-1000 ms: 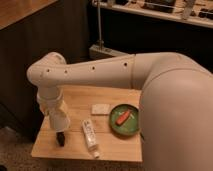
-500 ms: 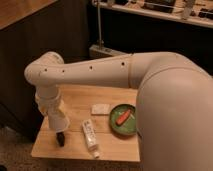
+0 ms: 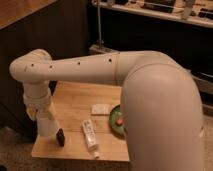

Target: Place the ceramic cup over the eraser

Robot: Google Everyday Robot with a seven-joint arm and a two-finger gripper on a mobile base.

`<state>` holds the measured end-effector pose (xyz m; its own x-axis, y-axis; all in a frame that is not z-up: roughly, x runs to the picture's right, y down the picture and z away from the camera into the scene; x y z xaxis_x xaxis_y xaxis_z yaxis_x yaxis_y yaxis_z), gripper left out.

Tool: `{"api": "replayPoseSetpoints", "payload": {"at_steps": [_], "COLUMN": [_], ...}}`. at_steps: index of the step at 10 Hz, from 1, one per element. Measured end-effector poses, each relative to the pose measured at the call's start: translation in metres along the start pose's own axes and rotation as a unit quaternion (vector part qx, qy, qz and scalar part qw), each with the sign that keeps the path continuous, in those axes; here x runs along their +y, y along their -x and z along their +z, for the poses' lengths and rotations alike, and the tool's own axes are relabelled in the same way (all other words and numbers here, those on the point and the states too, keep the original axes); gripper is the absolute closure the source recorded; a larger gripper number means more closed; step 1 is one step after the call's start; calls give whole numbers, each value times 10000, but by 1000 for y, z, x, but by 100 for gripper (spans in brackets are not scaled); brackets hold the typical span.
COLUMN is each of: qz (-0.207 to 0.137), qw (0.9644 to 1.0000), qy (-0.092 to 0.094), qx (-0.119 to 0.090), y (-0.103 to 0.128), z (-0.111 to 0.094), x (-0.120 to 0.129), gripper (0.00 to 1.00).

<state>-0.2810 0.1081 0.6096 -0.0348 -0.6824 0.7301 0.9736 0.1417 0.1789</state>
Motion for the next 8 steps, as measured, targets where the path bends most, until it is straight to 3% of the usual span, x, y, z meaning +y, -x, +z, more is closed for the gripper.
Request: {"api": "replayPoseSetpoints", "payload": {"at_steps": [1,4,6,8], "qz": [47,264,424,501], "qw": [10000,9981,9954,9951], "qy": [54,227,127,-51], "qx": [42,518,846,854], "y": [8,37,44,42], "z": [0,-11,-31,-32], "x": [11,37,52,50], "gripper": [26,54,74,95]}}
